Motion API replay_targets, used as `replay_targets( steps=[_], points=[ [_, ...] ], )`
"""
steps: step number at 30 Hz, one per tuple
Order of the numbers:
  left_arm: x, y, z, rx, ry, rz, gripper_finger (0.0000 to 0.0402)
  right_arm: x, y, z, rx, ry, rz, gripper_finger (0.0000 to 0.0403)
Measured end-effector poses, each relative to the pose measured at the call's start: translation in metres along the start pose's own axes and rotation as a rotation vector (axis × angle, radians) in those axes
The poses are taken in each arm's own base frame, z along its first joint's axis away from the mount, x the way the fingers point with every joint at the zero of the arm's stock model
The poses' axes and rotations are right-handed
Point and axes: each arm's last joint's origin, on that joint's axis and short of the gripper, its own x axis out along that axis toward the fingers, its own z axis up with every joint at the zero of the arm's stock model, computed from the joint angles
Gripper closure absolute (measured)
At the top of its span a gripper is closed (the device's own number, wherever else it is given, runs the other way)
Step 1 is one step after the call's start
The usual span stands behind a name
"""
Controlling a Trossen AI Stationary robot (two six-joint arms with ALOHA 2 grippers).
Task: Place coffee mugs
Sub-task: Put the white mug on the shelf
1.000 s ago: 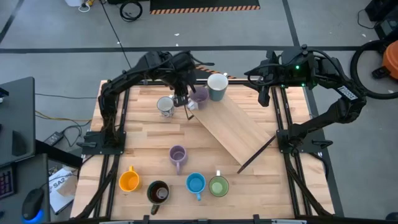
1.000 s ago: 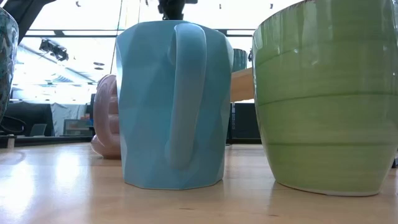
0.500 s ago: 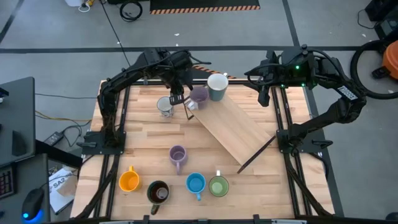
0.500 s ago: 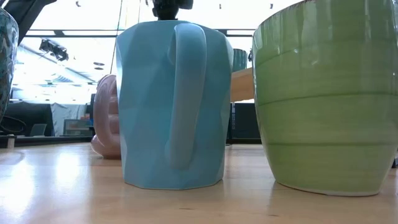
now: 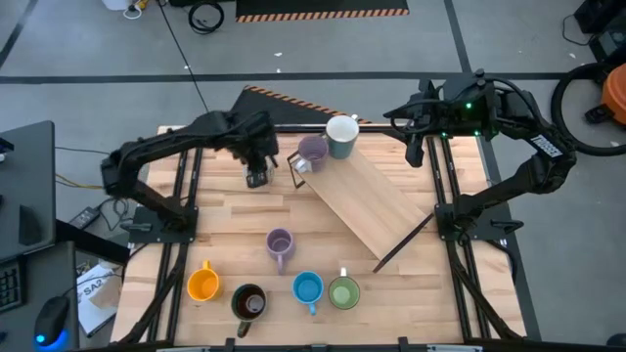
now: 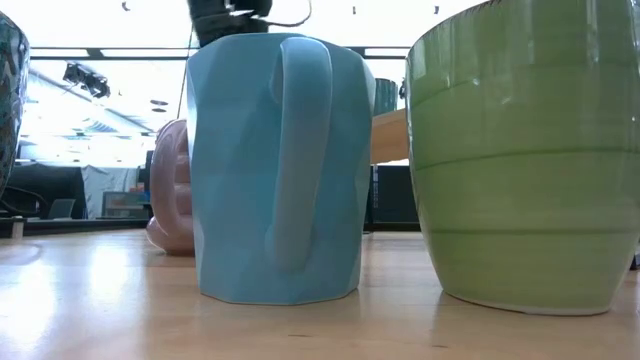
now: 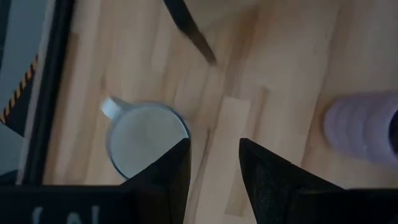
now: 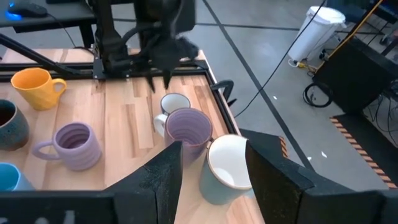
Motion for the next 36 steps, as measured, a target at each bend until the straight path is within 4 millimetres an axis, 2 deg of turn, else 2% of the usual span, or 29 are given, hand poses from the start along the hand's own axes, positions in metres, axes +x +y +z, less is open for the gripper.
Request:
replay_targets(
  steps=[5,10,14,22,31,36],
  points=[
    [0.026,-0.006,-0.022,0.005,0.079,0.002,0.0260,0.000,0.000,0.001,-0.001,-0.008,0.004,0.0221],
    [0.050,-0.007,-0.034,0.110,0.154,0.032,0.0260,0.000,0.000,0.002,0.009,-0.024,0.002,0.0221],
    [0.055,-0.006,-0.035,0.217,0.158,0.110,0.0260,0.000,0.000,0.003,0.038,-0.029,0.001,0.0221],
    [0.073,-0.005,-0.041,0.429,0.139,0.109,0.0260,0.010,0.002,-0.002,0.083,-0.001,0.001,0.0221],
    [0.093,-0.006,-0.052,0.441,0.126,0.109,0.0260,0.026,0.007,-0.013,0.097,0.062,0.007,0.0221],
    [0.101,-0.007,-0.058,0.410,0.132,0.109,0.0260,0.028,0.007,-0.013,0.098,0.062,0.016,0.0221]
  ],
)
